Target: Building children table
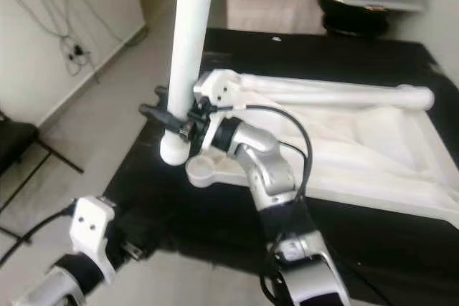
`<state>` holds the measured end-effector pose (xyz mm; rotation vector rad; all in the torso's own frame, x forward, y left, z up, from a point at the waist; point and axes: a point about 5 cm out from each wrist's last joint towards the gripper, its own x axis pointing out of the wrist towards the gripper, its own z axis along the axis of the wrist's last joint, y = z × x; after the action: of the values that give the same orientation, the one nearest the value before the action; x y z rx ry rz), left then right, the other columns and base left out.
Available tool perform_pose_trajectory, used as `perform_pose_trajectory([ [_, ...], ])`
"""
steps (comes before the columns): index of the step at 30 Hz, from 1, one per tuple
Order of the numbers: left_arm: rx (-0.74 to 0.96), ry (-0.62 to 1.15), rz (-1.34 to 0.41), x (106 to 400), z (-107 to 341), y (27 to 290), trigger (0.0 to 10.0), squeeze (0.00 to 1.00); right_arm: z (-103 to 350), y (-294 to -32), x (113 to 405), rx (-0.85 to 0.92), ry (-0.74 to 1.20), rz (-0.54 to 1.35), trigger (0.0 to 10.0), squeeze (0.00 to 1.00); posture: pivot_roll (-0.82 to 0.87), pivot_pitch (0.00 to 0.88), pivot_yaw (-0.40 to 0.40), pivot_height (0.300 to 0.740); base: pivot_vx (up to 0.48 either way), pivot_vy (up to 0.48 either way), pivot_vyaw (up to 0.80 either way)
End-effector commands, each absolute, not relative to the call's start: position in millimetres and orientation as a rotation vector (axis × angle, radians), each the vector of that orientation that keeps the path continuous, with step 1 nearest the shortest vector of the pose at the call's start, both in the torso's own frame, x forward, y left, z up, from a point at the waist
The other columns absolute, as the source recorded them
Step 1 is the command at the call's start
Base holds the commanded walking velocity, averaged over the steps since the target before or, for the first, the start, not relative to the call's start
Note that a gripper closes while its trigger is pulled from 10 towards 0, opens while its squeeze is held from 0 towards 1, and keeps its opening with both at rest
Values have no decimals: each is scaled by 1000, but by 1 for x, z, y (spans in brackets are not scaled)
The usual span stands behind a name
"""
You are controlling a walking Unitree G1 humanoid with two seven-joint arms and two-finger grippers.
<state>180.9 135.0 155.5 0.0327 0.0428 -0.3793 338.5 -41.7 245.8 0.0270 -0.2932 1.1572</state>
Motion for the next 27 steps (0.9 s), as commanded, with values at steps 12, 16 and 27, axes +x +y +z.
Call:
perform_pose_trajectory([
  [12,65,-29,-304,180,174,138,0,0,278,-37,370,-100,-346,1035,10000,0,99,269,-49,740,0,0,0],
  [16,83,-53,-281,182,179,142,0,0,279,-48,379,-138,-330,983,10000,0,97,275,-49,740,0,0,0],
  [27,83,-56,-291,178,182,143,0,0,322,-102,380,32,-454,1108,10000,0,96,297,-35,740,0,0,0],
])
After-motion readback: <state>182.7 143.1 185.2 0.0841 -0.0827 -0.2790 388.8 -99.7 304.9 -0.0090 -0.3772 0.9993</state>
